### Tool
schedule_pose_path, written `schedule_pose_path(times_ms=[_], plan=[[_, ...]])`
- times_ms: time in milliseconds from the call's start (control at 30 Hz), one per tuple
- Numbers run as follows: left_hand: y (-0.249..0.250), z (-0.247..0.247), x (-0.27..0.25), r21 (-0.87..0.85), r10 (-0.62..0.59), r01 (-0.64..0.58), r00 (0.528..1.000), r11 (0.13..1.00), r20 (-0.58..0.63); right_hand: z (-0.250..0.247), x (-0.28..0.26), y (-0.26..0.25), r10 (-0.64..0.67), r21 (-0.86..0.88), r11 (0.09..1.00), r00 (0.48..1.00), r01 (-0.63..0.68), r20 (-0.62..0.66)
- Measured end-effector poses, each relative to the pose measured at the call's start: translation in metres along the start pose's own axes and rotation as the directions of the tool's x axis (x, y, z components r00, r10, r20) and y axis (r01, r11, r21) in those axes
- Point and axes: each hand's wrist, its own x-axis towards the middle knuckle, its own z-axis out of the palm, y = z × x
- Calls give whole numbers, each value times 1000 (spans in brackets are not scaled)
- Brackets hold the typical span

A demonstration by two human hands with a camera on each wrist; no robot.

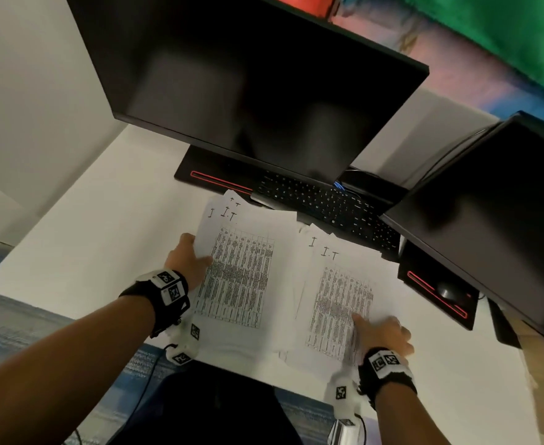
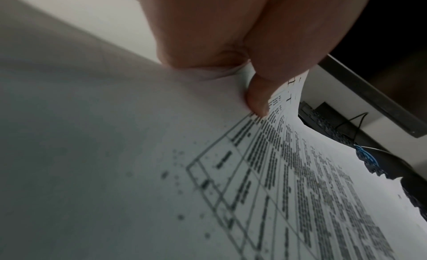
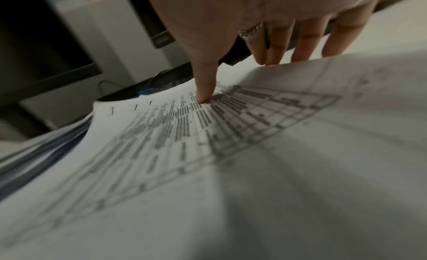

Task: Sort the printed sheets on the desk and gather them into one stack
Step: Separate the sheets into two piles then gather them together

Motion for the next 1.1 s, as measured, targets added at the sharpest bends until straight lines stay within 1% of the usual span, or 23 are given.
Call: schedule_pose_path(times_ms=[67,133,267,367,433,533,633,700,733,767,800,867,933,967,1033,1100], plan=[[-2,-1,3,5,10,-10,1000,1000,-17,6,4,0,-103,34,994,995,102,12],[-3,-3,6,7,14,-14,1000,1000,-28,7,8,-4,-142,129,982,990,138,21],[-4,-6,8,5,12,-12,1000,1000,-23,0,7,-16,-95,283,956,993,70,75],[-5,-10,8,11,29,-29,999,1000,-18,-1,1,-19,-124,394,916,986,71,110],[-7,-13,8,17,34,-34,999,999,-13,-10,-7,-19,-187,461,878,979,129,82],[-11,-17,12,5,47,-47,999,999,-9,-48,-31,-25,-296,518,808,954,279,-53],[-15,-19,13,6,52,-52,999,999,3,-103,-64,-37,-389,600,684,903,416,-183],[-16,-18,12,5,56,-56,998,998,9,-137,-86,-44,-461,651,581,857,488,-231],[-16,-19,12,4,63,-63,998,998,10,-150,-96,-46,-503,685,522,832,509,-235],[-15,-20,11,7,62,-62,998,998,15,-158,-104,-49,-544,723,462,808,515,-228],[-15,-20,11,10,63,-63,998,998,19,-162,-110,-52,-577,769,407,791,493,-202],[-14,-21,10,23,79,-80,996,997,28,-156,-111,-59,-628,870,314,771,379,-109],[-14,-21,10,40,95,-96,995,995,34,-133,-105,-69,-628,921,312,778,233,15],[-13,-23,10,38,92,-94,995,995,43,-115,-99,-75,-618,923,338,783,183,72],[-12,-25,10,21,80,-82,994,996,75,-75,-91,-87,-584,889,437,795,137,165],[-9,-29,10,-4,70,-69,994,998,86,-35,-84,-100,-530,813,561,822,154,210]])
